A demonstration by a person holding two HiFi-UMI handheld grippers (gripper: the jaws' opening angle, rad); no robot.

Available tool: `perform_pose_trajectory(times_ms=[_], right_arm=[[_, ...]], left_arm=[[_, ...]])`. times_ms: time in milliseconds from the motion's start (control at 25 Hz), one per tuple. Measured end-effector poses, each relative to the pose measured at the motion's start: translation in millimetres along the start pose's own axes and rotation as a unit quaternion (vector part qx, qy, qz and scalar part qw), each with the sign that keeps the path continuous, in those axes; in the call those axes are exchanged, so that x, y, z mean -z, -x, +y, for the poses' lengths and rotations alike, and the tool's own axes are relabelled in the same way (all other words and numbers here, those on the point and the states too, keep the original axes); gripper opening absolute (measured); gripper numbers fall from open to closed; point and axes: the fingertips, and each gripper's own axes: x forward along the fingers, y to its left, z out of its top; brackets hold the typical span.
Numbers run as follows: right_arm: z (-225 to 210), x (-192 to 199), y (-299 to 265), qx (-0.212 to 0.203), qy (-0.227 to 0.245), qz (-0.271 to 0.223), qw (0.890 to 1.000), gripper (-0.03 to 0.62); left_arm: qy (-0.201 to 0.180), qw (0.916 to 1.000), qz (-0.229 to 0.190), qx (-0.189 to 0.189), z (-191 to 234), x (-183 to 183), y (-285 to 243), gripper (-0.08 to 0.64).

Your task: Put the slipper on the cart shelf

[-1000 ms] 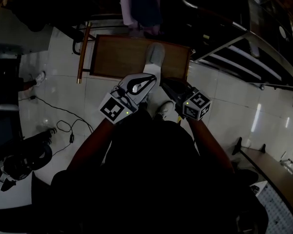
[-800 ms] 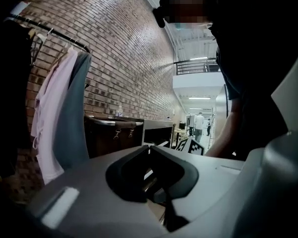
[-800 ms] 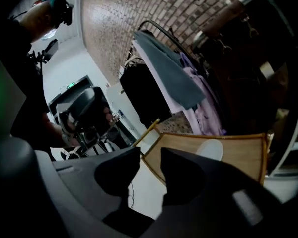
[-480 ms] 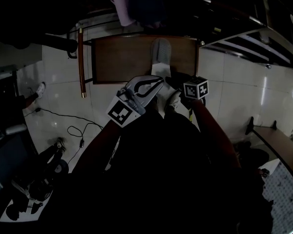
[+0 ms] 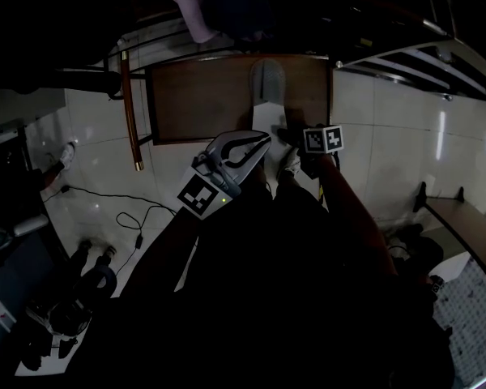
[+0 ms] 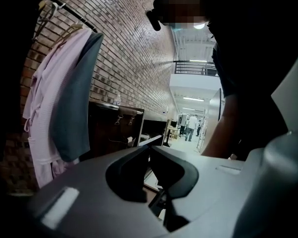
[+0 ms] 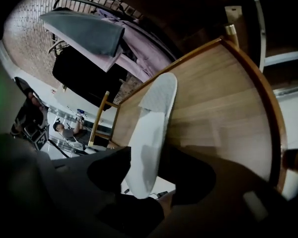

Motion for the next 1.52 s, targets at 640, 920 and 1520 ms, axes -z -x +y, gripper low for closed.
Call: perform_pose_trajectory(times_ms=[640, 920, 1520], right_arm=[[2.1, 11.1, -27.4, -0.008, -0.004, 0.033, 0.999, 0.122], [21.7, 7.2, 7.6, -0.039, 0.015, 0.016, 0.999, 0.066], [92.5, -24.8, 122.7, -0.079, 0.081, -0.096, 0.989, 0.066]], left_arm=[[0.02, 0.9992, 0.001, -0.034, 5.6, 12.4, 15.7, 0.014], [0.016, 0.999, -0.003, -0.042, -0.3, 8.4, 15.7, 0.014], [-0.034, 0.9976, -0.047, -0.038, -37.0, -46.8, -7.8, 0.012]])
